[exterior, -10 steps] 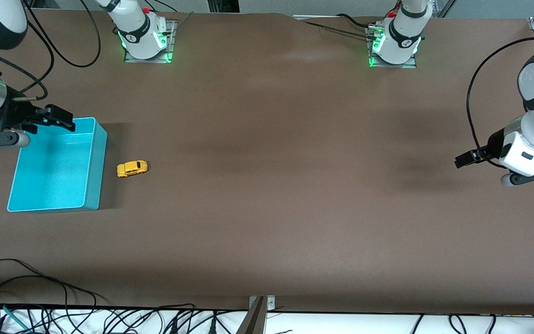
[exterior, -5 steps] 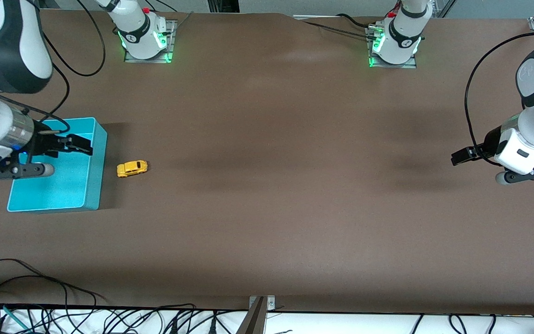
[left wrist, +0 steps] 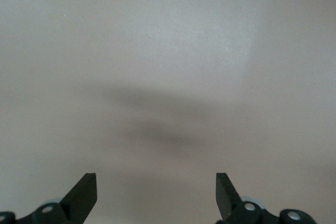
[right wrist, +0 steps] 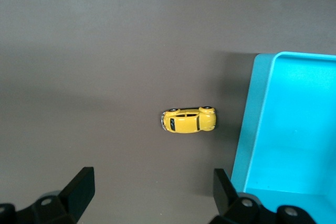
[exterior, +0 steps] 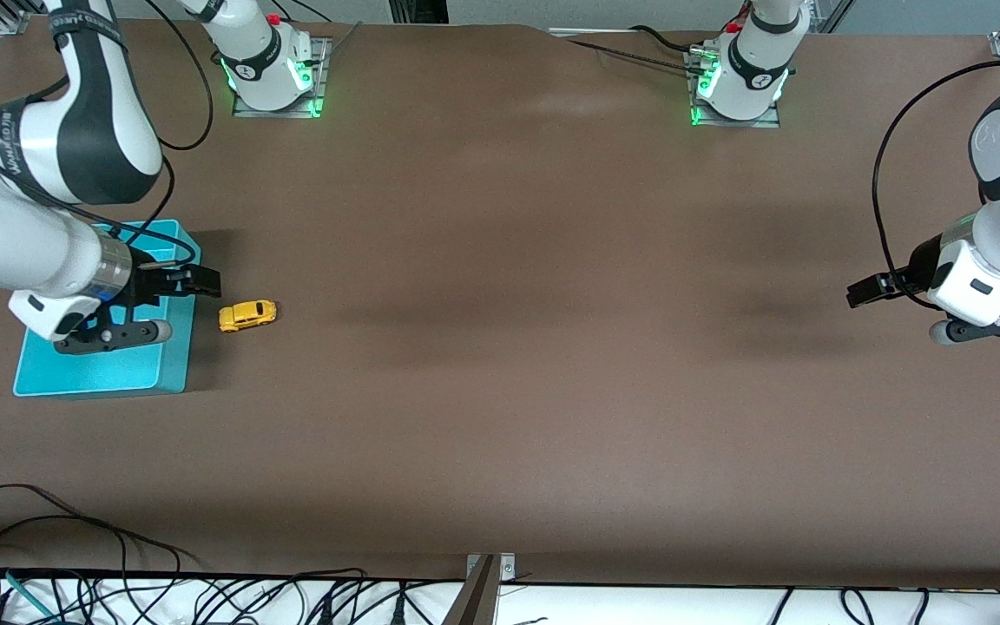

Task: Wind up and store yellow beetle car
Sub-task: 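Reach the open right gripper down to the car beside the bin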

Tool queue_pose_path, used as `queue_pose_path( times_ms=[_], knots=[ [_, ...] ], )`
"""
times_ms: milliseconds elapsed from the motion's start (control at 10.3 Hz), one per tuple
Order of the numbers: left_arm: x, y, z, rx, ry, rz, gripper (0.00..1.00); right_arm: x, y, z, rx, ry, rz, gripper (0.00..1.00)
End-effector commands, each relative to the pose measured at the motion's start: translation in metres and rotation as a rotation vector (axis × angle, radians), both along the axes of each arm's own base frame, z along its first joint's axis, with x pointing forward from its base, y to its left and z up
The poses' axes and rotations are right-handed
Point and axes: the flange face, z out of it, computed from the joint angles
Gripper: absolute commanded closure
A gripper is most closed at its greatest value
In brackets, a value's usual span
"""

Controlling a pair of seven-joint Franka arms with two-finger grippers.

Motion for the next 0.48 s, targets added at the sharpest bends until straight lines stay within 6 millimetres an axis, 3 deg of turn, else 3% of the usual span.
queue_pose_path(
  times_ms=[0, 194, 387],
  knots=[
    [0.0, 0.003, 0.004, 0.016, 0.007, -0.025, 0.0, -0.008, 0.002, -0.025, 0.026, 0.0, 0.124, 0.0],
    [-0.002, 0.002, 0.003, 0.016, 0.018, -0.026, 0.0, -0.018, -0.012, -0.055, 0.057, -0.027, 0.288, 0.0],
    [-0.002, 0.002, 0.003, 0.016, 0.02, -0.026, 0.0, -0.028, -0.027, -0.073, 0.098, -0.071, 0.465, 0.0]
  ],
)
